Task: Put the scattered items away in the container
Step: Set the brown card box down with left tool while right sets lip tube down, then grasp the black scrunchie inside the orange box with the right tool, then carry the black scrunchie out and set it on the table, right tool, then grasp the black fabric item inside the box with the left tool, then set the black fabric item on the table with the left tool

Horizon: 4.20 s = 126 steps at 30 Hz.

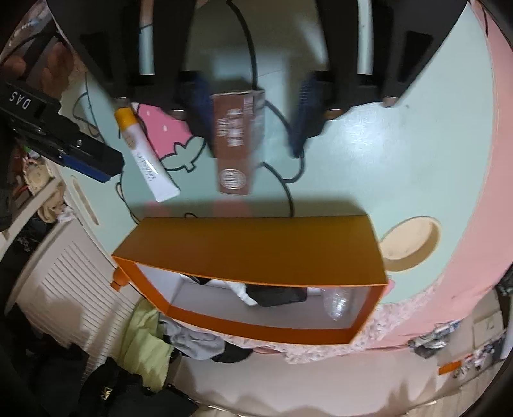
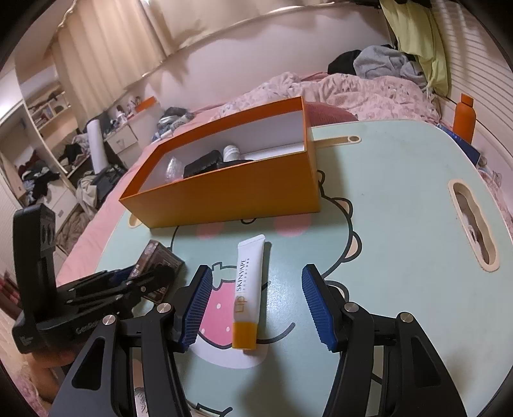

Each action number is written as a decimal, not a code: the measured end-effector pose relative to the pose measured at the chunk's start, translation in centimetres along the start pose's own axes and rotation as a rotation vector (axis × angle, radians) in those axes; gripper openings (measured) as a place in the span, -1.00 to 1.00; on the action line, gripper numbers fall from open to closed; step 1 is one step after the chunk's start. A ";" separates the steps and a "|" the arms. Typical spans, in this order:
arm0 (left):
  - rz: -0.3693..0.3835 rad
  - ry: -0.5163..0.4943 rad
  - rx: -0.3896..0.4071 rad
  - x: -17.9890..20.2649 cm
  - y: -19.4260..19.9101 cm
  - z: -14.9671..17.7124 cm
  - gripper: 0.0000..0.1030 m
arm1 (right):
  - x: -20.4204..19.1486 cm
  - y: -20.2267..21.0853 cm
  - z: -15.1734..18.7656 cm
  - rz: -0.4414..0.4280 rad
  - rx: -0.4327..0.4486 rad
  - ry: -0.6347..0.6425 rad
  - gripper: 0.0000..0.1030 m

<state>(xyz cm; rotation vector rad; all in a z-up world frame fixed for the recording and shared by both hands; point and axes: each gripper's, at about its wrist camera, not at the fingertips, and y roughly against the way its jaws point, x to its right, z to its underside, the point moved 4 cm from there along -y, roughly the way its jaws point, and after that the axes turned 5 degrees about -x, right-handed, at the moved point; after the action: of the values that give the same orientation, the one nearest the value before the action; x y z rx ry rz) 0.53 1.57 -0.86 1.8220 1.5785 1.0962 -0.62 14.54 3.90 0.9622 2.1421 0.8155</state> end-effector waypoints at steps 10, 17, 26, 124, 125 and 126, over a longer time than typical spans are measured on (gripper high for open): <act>0.022 0.004 0.137 -0.5 2.8 0.0 0.58 | 0.0 0.1 0.0 -0.007 0.005 -0.002 0.13; 0.053 0.070 0.190 -1.6 3.6 0.2 0.58 | -0.6 0.5 -1.2 -0.040 0.002 0.008 0.13; 0.076 0.113 0.196 -2.3 3.6 0.4 0.58 | -4.5 -1.6 -10.9 0.035 -0.105 0.145 -0.20; -0.004 -0.457 -0.076 3.2 -1.5 -17.0 -0.43 | -0.8 2.9 -0.9 -0.041 0.127 0.008 0.13; 0.041 -0.435 -0.054 3.4 0.0 -16.7 -0.43 | -0.8 2.8 -0.9 -0.040 0.127 0.009 0.13; 0.096 -0.412 -0.031 3.4 1.7 -16.2 -0.43 | -0.8 2.8 -0.9 -0.039 0.128 0.011 0.13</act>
<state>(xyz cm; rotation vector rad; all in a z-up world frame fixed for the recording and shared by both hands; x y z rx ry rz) -11.67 2.27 10.41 1.9658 1.2372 0.7166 0.26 15.13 6.76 0.9782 2.2373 0.6727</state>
